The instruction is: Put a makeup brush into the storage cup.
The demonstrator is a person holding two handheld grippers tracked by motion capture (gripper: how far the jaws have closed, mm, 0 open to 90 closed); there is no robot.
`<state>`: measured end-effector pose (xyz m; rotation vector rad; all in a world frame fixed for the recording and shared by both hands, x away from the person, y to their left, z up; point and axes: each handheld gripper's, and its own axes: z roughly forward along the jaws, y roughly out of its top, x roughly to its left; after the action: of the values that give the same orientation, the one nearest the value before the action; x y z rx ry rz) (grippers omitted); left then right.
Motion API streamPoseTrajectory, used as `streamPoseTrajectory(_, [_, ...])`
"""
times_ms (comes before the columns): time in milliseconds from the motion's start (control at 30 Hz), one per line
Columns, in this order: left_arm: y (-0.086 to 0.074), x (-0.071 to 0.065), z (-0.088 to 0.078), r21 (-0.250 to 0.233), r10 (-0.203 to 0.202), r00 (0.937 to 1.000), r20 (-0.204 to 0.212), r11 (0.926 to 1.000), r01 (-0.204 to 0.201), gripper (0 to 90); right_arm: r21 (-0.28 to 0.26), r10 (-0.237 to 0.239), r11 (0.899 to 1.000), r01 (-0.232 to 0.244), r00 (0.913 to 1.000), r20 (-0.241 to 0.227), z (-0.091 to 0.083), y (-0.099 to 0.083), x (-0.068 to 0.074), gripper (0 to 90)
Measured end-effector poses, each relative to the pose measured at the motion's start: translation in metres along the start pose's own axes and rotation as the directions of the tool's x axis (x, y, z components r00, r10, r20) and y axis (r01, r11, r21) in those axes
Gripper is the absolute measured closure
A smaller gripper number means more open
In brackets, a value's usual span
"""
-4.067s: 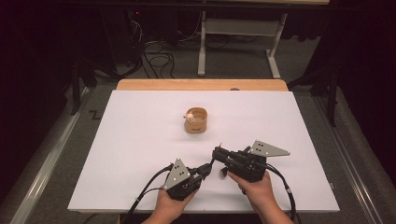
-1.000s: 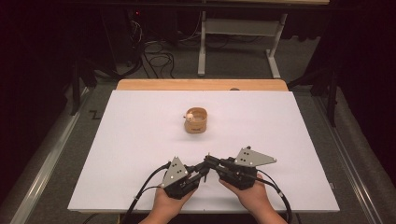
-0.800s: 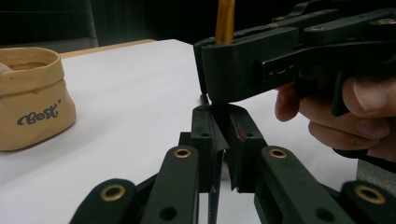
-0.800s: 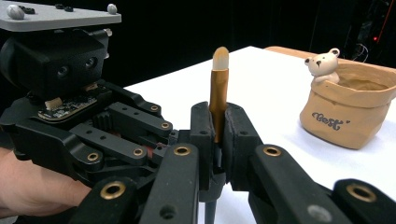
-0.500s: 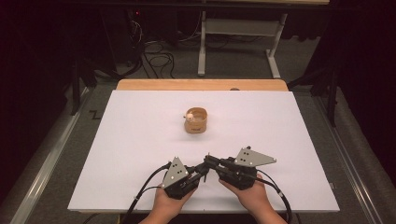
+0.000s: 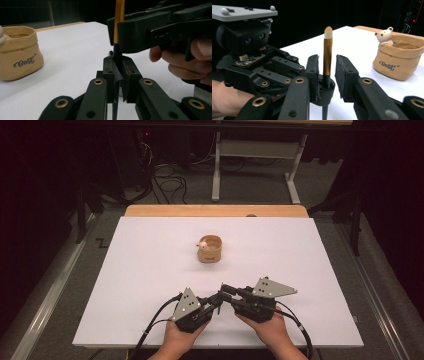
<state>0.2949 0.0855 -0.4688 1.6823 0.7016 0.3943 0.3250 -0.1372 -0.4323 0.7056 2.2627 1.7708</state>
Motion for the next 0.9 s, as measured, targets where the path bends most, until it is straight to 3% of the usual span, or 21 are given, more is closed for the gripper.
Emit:
streamPoseTrajectory(300, [0.002, 0.01, -0.005, -0.019, -0.03, 0.9992, -0.026, 0.9994, 0.03, 82.8, -0.024, -0.01, 1.0, 0.01, 0.9996, 0.025, -0.006, 0.008, -0.006, 72.3])
streamPoseTrajectory(633, [0.006, 0.016, -0.012, -0.038, -0.035, 0.9982, -0.047, 0.9987, 0.034, 83.0, 0.004, -0.028, 1.0, 0.028, 0.9957, 0.089, -0.017, 0.008, -0.019, 68.3])
streamPoseTrajectory(900, [0.007, 0.02, -0.014, -0.046, -0.036, 0.9976, -0.06, 0.9984, 0.033, 82.9, 0.044, -0.047, 0.998, 0.04, 0.9858, 0.161, -0.038, 0.0, -0.031, 63.0])
